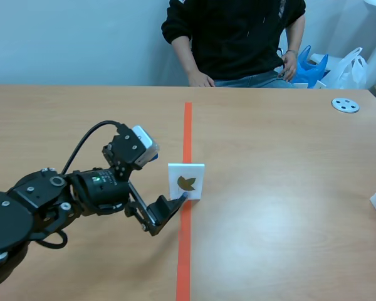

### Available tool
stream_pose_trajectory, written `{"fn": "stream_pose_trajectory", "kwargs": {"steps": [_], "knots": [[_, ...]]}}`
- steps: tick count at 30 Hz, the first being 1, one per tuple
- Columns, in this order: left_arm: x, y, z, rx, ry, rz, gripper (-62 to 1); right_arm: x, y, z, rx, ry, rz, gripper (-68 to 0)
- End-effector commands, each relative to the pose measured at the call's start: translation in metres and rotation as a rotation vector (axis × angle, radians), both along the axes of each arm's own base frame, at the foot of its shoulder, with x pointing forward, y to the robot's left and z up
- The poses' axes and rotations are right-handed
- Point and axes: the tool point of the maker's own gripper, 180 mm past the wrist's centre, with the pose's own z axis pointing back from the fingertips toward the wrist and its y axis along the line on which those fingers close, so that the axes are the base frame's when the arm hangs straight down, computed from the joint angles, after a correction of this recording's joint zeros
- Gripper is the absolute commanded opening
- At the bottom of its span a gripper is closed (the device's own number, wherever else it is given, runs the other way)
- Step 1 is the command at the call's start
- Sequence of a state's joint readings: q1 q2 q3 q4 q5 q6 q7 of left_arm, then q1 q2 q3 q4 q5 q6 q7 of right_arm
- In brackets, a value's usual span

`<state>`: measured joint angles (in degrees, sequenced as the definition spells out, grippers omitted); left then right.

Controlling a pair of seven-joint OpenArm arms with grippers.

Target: Sort the leaf by its shape. The table is split by an orange tape line. A compound leaf with several leaflets goes to the left side, a simple leaf with one blade goes to the right side. Return to the home posture when a red brick is placed on the table.

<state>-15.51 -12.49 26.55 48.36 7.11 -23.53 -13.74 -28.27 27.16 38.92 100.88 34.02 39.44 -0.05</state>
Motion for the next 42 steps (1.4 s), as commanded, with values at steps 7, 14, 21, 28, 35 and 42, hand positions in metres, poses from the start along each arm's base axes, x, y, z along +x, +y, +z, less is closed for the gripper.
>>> {"fn": "stream_pose_trajectory", "kwargs": {"steps": [7,14,21,28,35,42], "knots": [[0.018,-0.02,-0.005,0.021,-0.014,-0.025,1.4,0.003,0.0,0.014,-0.002,-0.043,0.01,-12.4],[0.025,-0.035,-0.012,0.038,0.004,-0.06,1.4,0.003,0.0,0.014,-0.001,-0.042,0.009,-12.4],[0.023,-0.043,-0.011,0.034,0.003,-0.076,-25.7,0.003,0.0,0.012,0.002,-0.039,0.006,-12.4],[0.022,-0.04,-0.015,0.039,0.014,-0.071,-29.2,0.003,0.0,0.012,0.002,-0.039,0.006,-12.4],[0.022,-0.039,-0.017,0.045,0.015,-0.065,-37.6,0.003,0.0,0.012,0.002,-0.039,0.006,-12.4],[0.019,-0.039,-0.02,0.044,0.022,-0.065,-43.4,0.003,0.0,0.012,0.002,-0.039,0.006,-12.4]]}}
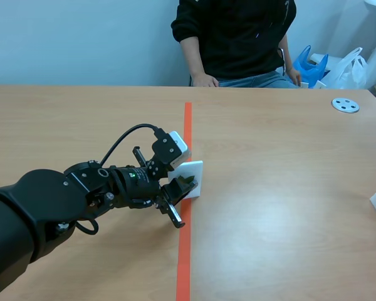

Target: Sort the leaf by its shape. The table is split by an orange tape line. A compound leaf with several leaflets goes to the left side, a simple leaf with one blade goes to the right side. Return to the home posture when a red brick is placed on the table.

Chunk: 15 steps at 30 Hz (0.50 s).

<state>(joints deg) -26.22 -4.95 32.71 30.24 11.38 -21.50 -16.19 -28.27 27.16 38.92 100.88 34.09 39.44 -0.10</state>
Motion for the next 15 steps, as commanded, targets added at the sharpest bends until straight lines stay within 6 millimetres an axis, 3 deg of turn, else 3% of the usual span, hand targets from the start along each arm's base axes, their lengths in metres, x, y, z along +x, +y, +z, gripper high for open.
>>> {"fn": "stream_pose_trajectory", "kwargs": {"steps": [1,10,15], "knots": [[0.0038,-0.0034,0.0085,-0.026,-0.02,-0.001,-43.4,0.003,0.0001,0.0123,0.001,-0.039,0.006,-12.4],[0.0037,-0.0036,0.0085,-0.025,-0.022,-0.004,-43.4,0.003,0.0001,0.0122,0.001,-0.039,0.006,-12.4],[0.0037,-0.0039,0.0091,-0.026,-0.026,-0.006,-53.8,0.003,0.0001,0.0122,0.001,-0.039,0.006,-12.4]]}}
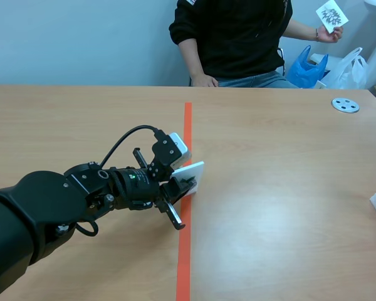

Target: Sort the leaf by its shape. The table is split by an orange tape line. A compound leaf with several leaflets goes to the left side, a simple leaf with one blade goes to the right side. Return to the home posture when a red brick is placed on the table.

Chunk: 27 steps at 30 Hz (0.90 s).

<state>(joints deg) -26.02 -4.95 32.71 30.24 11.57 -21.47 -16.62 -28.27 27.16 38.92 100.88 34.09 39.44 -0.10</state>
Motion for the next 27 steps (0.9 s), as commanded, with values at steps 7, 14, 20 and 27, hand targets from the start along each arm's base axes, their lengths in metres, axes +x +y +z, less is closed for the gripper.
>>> {"fn": "stream_pose_trajectory", "kwargs": {"steps": [7,14,20,27], "knots": [[0.008,-0.002,0.011,-0.021,-0.042,0.012,-53.9,0.003,0.0,0.012,0.001,-0.039,0.006,-12.4],[0.022,0.007,0.019,-0.042,-0.079,0.087,-53.8,0.003,0.0,0.012,0.001,-0.039,0.006,-12.4],[0.05,0.048,0.029,-0.058,-0.108,0.254,-53.8,0.003,0.0,0.012,0.0,-0.037,0.005,-12.4],[0.077,0.141,0.039,-0.06,-0.092,0.495,-53.8,0.003,0.0,0.012,0.0,-0.036,0.004,-12.4]]}}
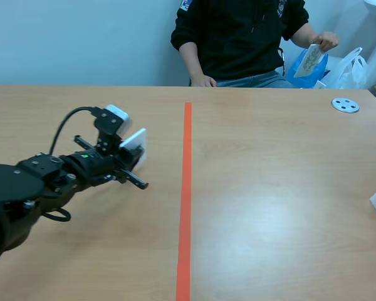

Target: Sort the leaf by its shape. The table is split by an orange tape line. A compound leaf with several leaflets goes to the left side, a simple leaf with one blade goes to the right side. Return to the home posture when a red brick is placed on the table.

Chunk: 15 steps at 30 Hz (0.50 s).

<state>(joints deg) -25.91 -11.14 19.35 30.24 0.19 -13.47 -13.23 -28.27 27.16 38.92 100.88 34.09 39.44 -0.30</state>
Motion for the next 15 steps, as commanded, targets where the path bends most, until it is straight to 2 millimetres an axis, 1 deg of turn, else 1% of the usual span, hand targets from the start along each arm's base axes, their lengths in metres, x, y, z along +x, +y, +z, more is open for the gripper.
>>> {"fn": "stream_pose_trajectory", "kwargs": {"steps": [1,5,8,10,15], "knots": [[0.016,0.029,0.018,0.008,-0.04,0.057,-53.8,0.003,0.0,0.012,0.001,-0.039,0.005,-12.4],[0.018,0.081,0.021,0.033,-0.018,0.157,-53.8,0.003,0.0,0.012,0.001,-0.039,0.005,-12.4],[0.018,0.112,0.023,0.055,0.0,0.213,-53.8,0.003,0.0,0.012,0.001,-0.039,0.005,-12.4],[0.014,0.128,0.021,0.077,0.019,0.234,-53.8,0.003,0.0,0.012,0.001,-0.039,0.005,-12.4],[0.004,0.159,0.019,0.104,0.035,0.279,-53.8,0.003,0.0,0.012,0.001,-0.039,0.005,-12.4]]}}
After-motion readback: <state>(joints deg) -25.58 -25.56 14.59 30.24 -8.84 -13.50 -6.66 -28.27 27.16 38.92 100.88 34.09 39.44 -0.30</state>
